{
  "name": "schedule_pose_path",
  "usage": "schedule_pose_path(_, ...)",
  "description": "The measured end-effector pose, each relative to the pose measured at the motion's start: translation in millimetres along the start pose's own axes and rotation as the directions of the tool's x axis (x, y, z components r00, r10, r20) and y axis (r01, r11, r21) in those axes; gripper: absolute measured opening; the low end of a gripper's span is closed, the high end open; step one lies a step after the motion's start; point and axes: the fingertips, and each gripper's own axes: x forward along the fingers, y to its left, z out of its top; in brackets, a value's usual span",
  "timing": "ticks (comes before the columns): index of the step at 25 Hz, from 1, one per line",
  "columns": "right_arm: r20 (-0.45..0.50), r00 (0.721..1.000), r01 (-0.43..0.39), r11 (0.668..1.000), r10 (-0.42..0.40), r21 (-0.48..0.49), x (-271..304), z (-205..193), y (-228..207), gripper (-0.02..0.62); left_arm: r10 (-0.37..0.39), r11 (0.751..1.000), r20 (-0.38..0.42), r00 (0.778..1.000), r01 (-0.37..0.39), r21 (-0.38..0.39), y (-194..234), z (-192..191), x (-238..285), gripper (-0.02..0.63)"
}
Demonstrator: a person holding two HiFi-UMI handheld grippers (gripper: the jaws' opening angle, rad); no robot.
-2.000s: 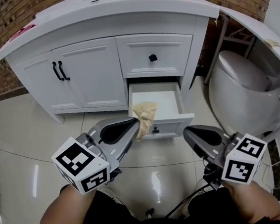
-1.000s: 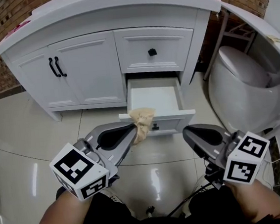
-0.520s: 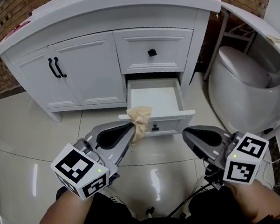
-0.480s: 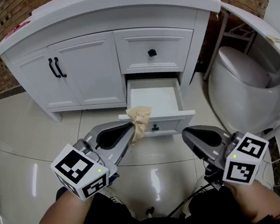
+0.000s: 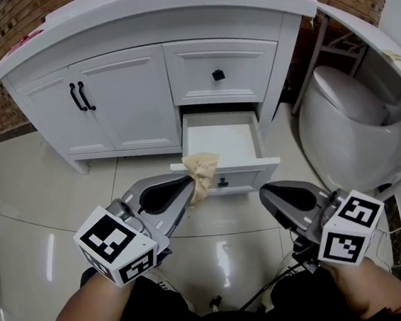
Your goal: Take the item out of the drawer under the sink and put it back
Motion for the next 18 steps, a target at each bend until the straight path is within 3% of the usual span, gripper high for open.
schedule_pose_path(7, -0.006, 1.000, 0.000, 1.000, 0.000, 0.004, 1, -1, 0, 0.003, 0.028, 1.000, -0.007, 1.000, -0.028, 0.000, 9, -2, -1, 0.012)
schedule_pose_path(18, 0.007, 1.000, -0.011, 1.000, 0.011, 0.022, 0, 1, -1, 0.003, 0.093, 0.989, -0.002, 0.996, -0.092, 0.120, 41, 29, 6, 0.012)
